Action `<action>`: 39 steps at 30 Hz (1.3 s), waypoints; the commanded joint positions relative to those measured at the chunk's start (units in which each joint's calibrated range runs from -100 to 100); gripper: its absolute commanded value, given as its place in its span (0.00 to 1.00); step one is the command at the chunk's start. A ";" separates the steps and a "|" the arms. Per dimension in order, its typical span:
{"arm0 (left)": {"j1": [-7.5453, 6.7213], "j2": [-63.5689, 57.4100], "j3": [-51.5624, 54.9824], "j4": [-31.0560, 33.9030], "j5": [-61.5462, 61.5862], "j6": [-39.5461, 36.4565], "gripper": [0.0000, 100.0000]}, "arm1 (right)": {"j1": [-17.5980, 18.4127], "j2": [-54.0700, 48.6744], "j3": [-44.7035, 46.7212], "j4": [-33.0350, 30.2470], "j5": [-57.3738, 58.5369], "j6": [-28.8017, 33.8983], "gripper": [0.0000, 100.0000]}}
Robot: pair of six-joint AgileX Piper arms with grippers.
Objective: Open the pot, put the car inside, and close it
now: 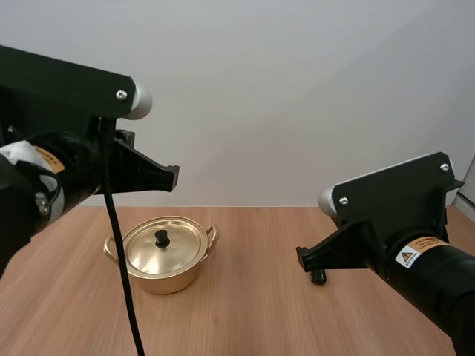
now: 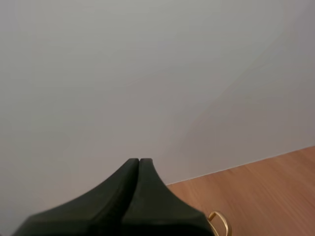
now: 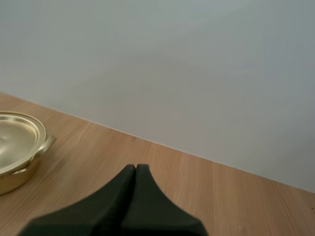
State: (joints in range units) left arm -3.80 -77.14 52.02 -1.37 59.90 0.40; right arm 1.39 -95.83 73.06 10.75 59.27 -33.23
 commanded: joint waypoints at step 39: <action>2.70 34.40 -11.96 -0.89 12.21 13.07 0.06 | 0.04 0.07 -0.03 0.13 2.35 -1.03 0.00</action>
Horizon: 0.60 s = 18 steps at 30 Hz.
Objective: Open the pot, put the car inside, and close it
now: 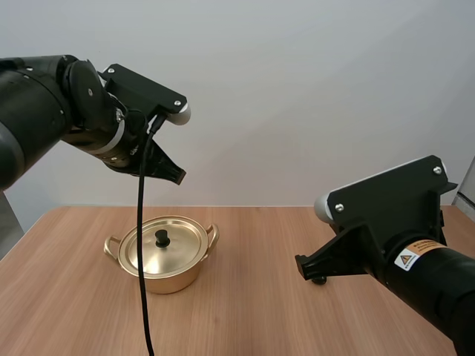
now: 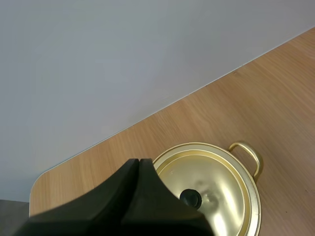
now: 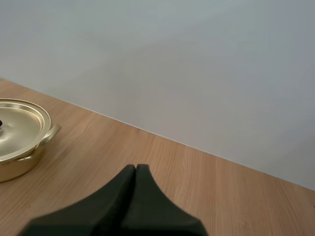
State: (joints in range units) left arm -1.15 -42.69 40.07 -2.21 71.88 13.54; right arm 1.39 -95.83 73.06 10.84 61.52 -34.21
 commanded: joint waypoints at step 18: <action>0.05 10.31 -0.01 3.33 10.12 -4.00 0.95 | -0.28 0.07 -0.03 0.04 0.14 -0.16 0.00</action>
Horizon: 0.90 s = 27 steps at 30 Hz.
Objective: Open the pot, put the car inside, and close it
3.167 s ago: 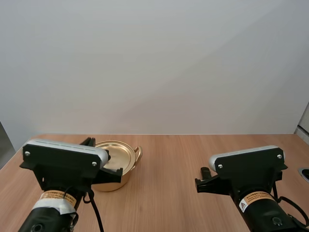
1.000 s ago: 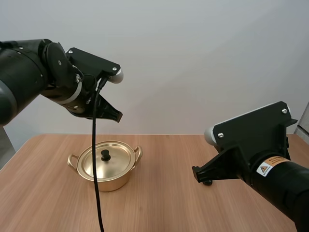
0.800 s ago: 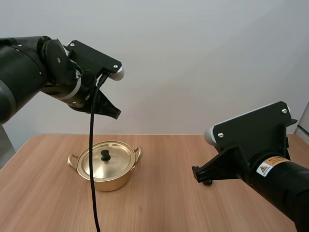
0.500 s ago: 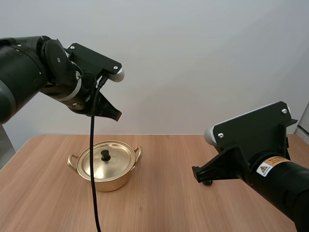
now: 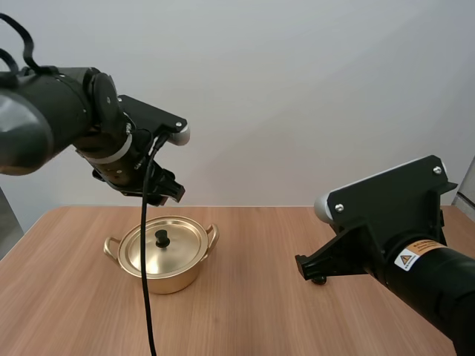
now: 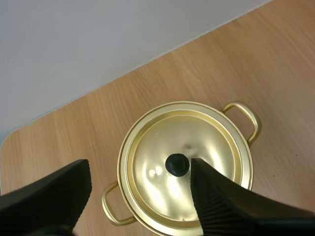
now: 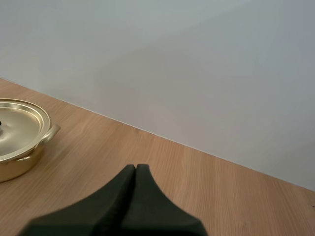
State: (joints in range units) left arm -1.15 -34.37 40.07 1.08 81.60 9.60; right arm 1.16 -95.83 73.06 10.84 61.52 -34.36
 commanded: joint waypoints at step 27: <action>0.05 18.63 -0.01 -2.61 3.60 2.84 0.95 | -0.20 0.07 -0.03 0.04 0.14 -0.10 0.00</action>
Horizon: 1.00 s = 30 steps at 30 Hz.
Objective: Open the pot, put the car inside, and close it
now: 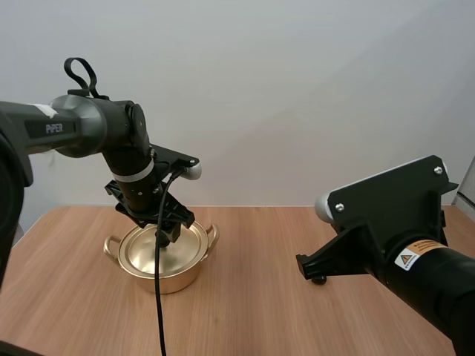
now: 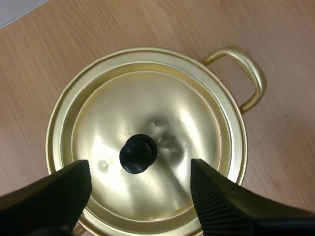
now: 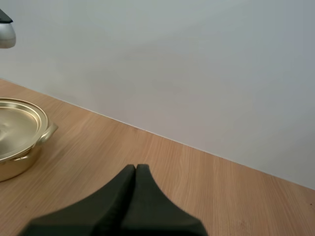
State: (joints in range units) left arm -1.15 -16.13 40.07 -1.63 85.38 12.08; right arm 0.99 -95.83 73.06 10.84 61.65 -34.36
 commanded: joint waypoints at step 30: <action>0.05 5.99 -0.15 1.09 -4.16 1.81 0.24 | -0.70 0.07 -0.03 0.04 0.01 -0.29 0.00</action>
State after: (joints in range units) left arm -1.15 -10.12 39.97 -0.75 81.00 13.90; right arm 0.30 -95.83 73.06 10.84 61.65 -34.57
